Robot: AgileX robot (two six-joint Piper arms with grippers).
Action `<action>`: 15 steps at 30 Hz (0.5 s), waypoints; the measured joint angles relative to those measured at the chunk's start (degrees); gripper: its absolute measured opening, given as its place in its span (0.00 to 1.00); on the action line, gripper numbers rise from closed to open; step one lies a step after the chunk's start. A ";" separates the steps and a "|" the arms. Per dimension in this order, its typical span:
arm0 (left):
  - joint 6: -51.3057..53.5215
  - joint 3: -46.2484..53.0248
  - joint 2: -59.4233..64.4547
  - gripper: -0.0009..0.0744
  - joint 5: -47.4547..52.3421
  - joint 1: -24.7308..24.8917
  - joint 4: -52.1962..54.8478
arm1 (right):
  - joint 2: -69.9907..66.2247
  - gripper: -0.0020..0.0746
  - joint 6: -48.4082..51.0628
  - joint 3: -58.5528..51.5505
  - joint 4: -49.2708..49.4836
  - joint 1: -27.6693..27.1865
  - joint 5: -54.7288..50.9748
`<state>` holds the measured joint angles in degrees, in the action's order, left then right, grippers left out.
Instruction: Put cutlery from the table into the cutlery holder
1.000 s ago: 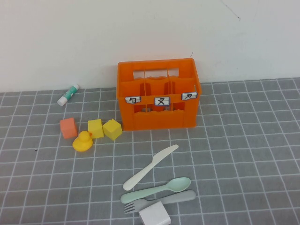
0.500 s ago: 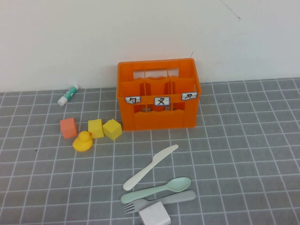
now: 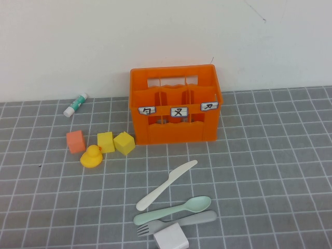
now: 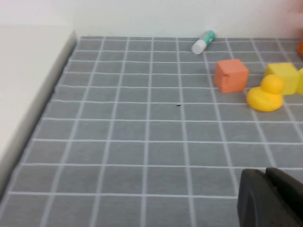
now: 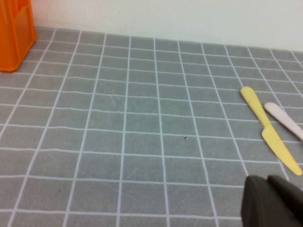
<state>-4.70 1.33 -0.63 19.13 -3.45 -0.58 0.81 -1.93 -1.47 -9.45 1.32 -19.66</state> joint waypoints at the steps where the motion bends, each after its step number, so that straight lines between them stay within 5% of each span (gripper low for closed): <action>1: 0.00 0.00 0.00 0.01 0.00 0.00 1.20 | 0.00 0.02 0.00 0.00 0.00 0.00 0.00; 15: 0.00 0.29 0.00 0.01 -2.47 0.00 5.34 | 0.00 0.02 0.00 0.00 0.00 0.00 0.00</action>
<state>-4.70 1.62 -0.63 16.66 -3.45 4.76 0.81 -1.93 -1.47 -9.45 1.32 -19.66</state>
